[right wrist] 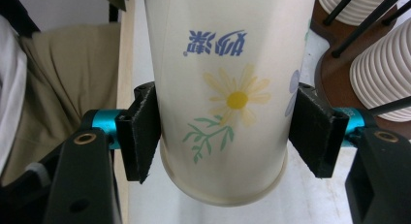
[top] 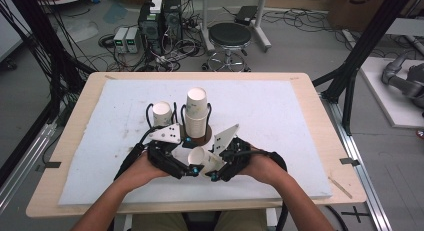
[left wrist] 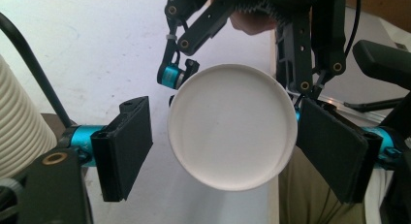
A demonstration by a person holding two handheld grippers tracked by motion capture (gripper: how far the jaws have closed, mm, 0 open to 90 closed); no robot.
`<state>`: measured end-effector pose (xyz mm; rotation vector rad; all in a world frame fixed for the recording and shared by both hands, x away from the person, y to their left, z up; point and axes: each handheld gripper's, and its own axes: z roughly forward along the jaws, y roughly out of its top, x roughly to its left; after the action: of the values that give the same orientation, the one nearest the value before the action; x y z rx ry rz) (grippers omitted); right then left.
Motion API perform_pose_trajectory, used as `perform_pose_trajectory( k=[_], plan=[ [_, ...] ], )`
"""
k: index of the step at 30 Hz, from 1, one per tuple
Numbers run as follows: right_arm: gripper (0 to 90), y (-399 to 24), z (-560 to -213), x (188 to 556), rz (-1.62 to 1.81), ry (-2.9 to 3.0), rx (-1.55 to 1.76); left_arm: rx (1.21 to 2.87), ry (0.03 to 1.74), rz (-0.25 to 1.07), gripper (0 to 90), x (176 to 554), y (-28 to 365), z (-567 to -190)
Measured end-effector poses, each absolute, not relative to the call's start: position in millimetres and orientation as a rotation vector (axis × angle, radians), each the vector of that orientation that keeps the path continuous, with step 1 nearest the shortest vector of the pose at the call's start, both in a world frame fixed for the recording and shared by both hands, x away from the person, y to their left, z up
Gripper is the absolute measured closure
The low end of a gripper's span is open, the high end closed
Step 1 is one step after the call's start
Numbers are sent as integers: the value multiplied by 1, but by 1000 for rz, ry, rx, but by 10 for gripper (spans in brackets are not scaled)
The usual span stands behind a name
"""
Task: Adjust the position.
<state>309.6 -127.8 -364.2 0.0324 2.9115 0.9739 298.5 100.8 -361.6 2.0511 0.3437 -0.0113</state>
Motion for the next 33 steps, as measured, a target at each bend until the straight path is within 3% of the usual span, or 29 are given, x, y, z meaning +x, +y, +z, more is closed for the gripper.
perform_pose_trajectory(
  k=[12, 24, 27, 29, 33],
  plan=[
    [337, -120, -367, 308, 828, 2958, -41, 2110, 340, -62, 350, 301, 97, -367],
    [352, -120, -368, 306, 841, 2946, -47, 2108, 334, -73, 367, 302, 97, -368],
    [285, -121, -368, 306, 860, 2930, -11, 2093, 344, -64, 369, 302, 99, -368],
    [195, -122, -367, 306, 892, 2901, 20, 2080, 346, -58, 370, 302, 101, -369],
    [191, -131, -364, 308, 1017, 2859, 95, 2025, 359, -45, 372, 304, 109, -370]
  ],
)
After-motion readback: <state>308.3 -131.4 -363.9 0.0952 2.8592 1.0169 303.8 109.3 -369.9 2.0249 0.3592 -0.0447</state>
